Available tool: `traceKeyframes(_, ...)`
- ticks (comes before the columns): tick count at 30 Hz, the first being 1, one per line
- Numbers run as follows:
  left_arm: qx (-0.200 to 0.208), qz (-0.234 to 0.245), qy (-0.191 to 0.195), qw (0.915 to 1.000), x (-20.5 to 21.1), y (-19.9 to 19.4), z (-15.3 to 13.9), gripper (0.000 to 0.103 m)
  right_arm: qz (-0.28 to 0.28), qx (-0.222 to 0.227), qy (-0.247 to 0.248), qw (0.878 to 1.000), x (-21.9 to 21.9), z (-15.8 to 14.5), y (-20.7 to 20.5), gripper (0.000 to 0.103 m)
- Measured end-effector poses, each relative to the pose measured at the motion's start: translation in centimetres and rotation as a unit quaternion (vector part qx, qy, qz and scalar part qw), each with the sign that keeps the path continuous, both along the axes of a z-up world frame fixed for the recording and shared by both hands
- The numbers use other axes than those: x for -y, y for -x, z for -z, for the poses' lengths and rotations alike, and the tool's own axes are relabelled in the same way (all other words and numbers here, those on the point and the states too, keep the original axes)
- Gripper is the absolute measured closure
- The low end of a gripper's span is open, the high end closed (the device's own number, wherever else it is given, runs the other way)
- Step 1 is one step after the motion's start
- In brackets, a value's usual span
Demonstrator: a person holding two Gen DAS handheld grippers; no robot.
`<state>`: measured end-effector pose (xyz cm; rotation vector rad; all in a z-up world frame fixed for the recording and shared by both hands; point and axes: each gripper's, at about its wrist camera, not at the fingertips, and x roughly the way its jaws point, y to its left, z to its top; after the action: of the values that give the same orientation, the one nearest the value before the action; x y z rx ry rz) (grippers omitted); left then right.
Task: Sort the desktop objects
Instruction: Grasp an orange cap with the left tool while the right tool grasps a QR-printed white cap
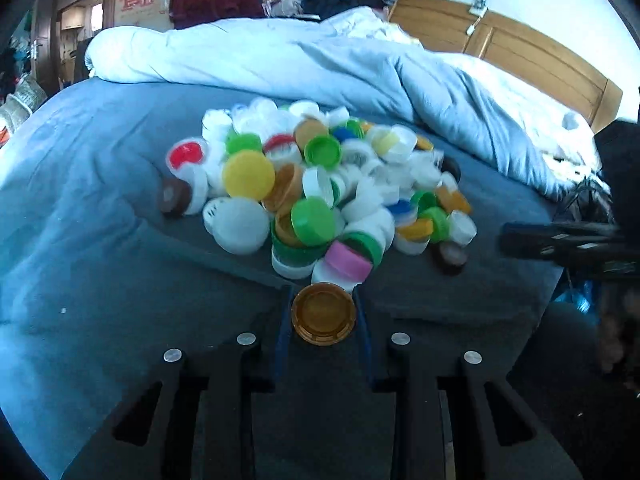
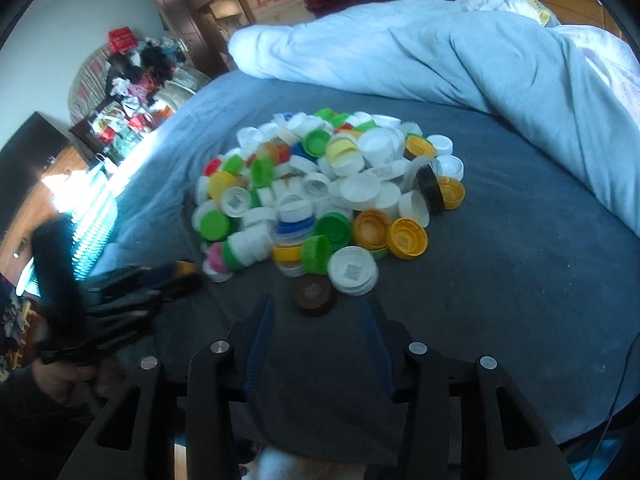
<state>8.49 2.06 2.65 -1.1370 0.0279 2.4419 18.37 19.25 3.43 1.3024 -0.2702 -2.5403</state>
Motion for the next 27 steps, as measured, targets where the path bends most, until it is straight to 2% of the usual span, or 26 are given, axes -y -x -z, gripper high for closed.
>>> traceKeyframes(8, -0.001, -0.011, -0.007, 0.9999, 0.6, 0.3, -0.7, 0.078, 0.004, 0.001, -0.029, 1.0, 0.1, 1.1, 3.0, 0.054)
traceKeyframes(10, 0.001, -0.011, -0.008, 0.9999, 0.6, 0.3, -0.6, 0.078, -0.002, 0.01, -0.036, 0.999, 0.3, 1.6, 3.5, 0.067)
traceKeyframes(13, 0.007, -0.011, -0.006, 0.9999, 0.5, 0.4, -0.3, 0.078, -0.001, -0.006, -0.04, 0.999, 0.1, 0.9, 3.0, 0.069)
traceKeyframes(15, 0.006, -0.011, -0.007, 0.9999, 0.6, 0.3, -0.5, 0.078, 0.008, -0.028, -0.024, 0.999, -0.5, -0.4, 2.2, 0.07)
traceKeyframes(17, 0.005, -0.012, -0.01, 0.9999, 0.6, 0.3, -0.6, 0.078, 0.016, -0.048, 0.031, 0.998, -2.0, -1.6, 1.3, 0.07)
traceKeyframes(19, 0.006, -0.014, -0.012, 0.9998, 0.6, 0.4, -0.6, 0.078, 0.037, -0.017, 0.106, 0.994, -4.1, -0.8, 1.9, 0.07)
traceKeyframes(20, 0.007, -0.014, -0.015, 0.9998, 0.5, 0.5, -0.5, 0.078, 0.063, 0.011, 0.174, 0.983, -5.9, 0.5, 2.4, 0.069)
traceKeyframes(21, 0.009, -0.014, -0.017, 0.9997, 0.5, 0.5, -0.5, 0.078, 0.068, 0.043, 0.294, 0.952, -7.6, 2.4, 2.9, 0.069)
traceKeyframes(22, 0.01, -0.013, -0.017, 0.9997, 0.4, 0.4, -0.5, 0.078, 0.087, 0.053, 0.369, 0.924, -8.9, 3.7, 2.8, 0.069)
traceKeyframes(23, 0.009, -0.011, -0.015, 0.9998, 0.3, 0.3, -0.5, 0.078, 0.103, 0.048, 0.269, 0.957, -8.7, 2.8, 2.7, 0.069)
traceKeyframes(24, 0.009, -0.009, -0.014, 0.9998, 0.3, 0.2, -0.5, 0.078, 0.101, 0.042, 0.166, 0.98, -8.0, 2.0, 2.8, 0.07)
traceKeyframes(25, 0.01, -0.009, -0.014, 0.9998, 0.3, 0.2, -0.6, 0.078, 0.103, 0.033, 0.155, 0.982, -8.1, 1.7, 2.6, 0.071)
traceKeyframes(26, 0.01, -0.01, -0.015, 0.9998, 0.3, 0.2, -0.6, 0.078, 0.109, 0.038, 0.226, 0.967, -9.0, 2.2, 2.4, 0.071)
traceKeyframes(27, 0.01, -0.011, -0.015, 0.9998, 0.4, 0.2, -0.6, 0.078, 0.118, 0.04, 0.24, 0.963, -9.5, 2.4, 2.3, 0.071)
